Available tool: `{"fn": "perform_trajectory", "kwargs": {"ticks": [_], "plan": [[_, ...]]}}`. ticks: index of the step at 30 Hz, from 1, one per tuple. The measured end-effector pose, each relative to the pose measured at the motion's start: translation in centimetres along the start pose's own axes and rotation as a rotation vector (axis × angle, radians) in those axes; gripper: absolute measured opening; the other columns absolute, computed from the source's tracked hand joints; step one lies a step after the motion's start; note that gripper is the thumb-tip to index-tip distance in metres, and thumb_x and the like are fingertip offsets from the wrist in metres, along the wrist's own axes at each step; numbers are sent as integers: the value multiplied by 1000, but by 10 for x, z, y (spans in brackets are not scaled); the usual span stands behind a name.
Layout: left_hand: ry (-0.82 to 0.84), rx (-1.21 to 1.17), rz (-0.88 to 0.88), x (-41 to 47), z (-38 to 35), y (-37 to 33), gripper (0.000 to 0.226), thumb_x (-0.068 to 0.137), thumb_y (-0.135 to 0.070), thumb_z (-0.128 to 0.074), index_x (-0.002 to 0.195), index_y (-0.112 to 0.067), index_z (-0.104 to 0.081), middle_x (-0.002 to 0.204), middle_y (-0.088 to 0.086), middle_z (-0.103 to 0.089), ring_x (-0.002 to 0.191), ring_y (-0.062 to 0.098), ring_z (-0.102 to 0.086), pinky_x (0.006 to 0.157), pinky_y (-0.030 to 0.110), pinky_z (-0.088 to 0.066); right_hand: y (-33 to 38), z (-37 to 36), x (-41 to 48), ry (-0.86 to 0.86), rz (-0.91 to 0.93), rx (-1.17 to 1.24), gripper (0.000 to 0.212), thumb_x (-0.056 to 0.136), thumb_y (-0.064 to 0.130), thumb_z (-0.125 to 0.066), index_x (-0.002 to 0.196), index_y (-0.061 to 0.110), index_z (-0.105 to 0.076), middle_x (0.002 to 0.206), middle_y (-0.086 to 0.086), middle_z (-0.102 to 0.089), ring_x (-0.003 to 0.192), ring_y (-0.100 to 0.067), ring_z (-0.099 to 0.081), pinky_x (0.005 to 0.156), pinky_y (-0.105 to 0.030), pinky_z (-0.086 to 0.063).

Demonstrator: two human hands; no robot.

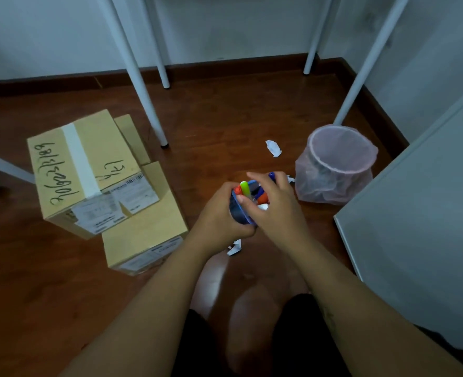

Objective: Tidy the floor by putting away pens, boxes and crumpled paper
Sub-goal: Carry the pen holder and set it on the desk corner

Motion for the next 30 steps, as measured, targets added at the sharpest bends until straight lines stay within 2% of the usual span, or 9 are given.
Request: {"fn": "perform_trajectory", "kwargs": {"ticks": [3, 6, 8, 11, 14, 19, 23, 27, 30], "plan": [[-8, -27, 7, 6, 5, 2, 59, 66, -6, -84, 114, -19, -53, 106, -5, -62, 93, 3, -62, 69, 13, -50, -5, 1, 12, -59, -7, 13, 36, 85, 55, -62, 99, 23, -67, 101, 6, -48, 96, -16, -57, 73, -39, -55], [-29, -45, 9, 14, 5, 3, 57, 64, -4, -82, 109, -21, -52, 104, -6, -61, 92, 3, -63, 68, 15, -51, 0, -6, 24, -27, -3, 11, 50, 80, 62, -62, 114, 25, -64, 114, 5, -47, 108, -16, -53, 76, -32, -53], [-46, -64, 28, 18, 5, 6, 56, 63, -2, -82, 106, -22, -52, 101, -8, -63, 89, 0, -63, 66, 15, -50, 2, -10, 31, -27, -13, 3, 52, 82, 61, -60, 123, 29, -62, 123, 6, -45, 115, -13, -47, 80, -27, -47], [-54, -118, 57, 24, 5, 15, 59, 64, -4, -84, 111, -24, -55, 105, -6, -65, 92, 3, -66, 71, 18, -54, -8, -8, 40, -93, -80, 46, 36, 87, 56, -57, 106, 28, -71, 112, 11, -47, 108, -13, -52, 78, -33, -53], [-68, -136, 69, 24, 11, 19, 60, 64, -7, -88, 113, -24, -57, 106, -5, -66, 93, 4, -66, 73, 17, -54, -12, -16, 46, -44, -69, 82, 26, 89, 48, -60, 90, 25, -71, 101, 12, -48, 98, -17, -57, 75, -39, -56], [-85, -123, 74, 26, 20, 24, 55, 65, -2, -85, 108, -22, -57, 105, -4, -67, 92, 3, -66, 72, 15, -52, -3, -32, 51, 49, -30, 74, 38, 78, 66, -57, 90, 31, -68, 103, 12, -47, 99, -16, -56, 72, -38, -57], [-76, -134, 89, 28, 21, 28, 59, 64, -1, -85, 113, -20, -57, 105, -3, -67, 91, 1, -66, 73, 13, -51, 1, -32, 55, 61, -14, 72, 22, 87, 43, -65, 104, 30, -70, 108, 12, -44, 108, -15, -51, 78, -37, -55], [-58, -130, 91, 31, 20, 29, 62, 64, -6, -88, 116, -22, -57, 106, -7, -66, 92, 1, -65, 75, 16, -54, 7, -22, 57, 21, 34, -1, 6, 87, 29, -60, 85, 25, -63, 99, 9, -48, 93, -17, -54, 66, -42, -55], [-98, -130, 81, 33, 26, 33, 63, 64, -7, -89, 116, -23, -58, 106, -7, -68, 93, 4, -67, 77, 21, -56, 2, -13, 59, 2, 24, -32, 11, 85, 16, -59, 77, 20, -53, 89, 6, -48, 80, -17, -52, 64, -43, -52]]}}
Point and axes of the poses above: each hand's wrist, its own x-axis towards the middle knuckle, its own z-axis out of the back of the hand, y = z × x, the point moved 10 cm from there along x, towards the middle knuckle
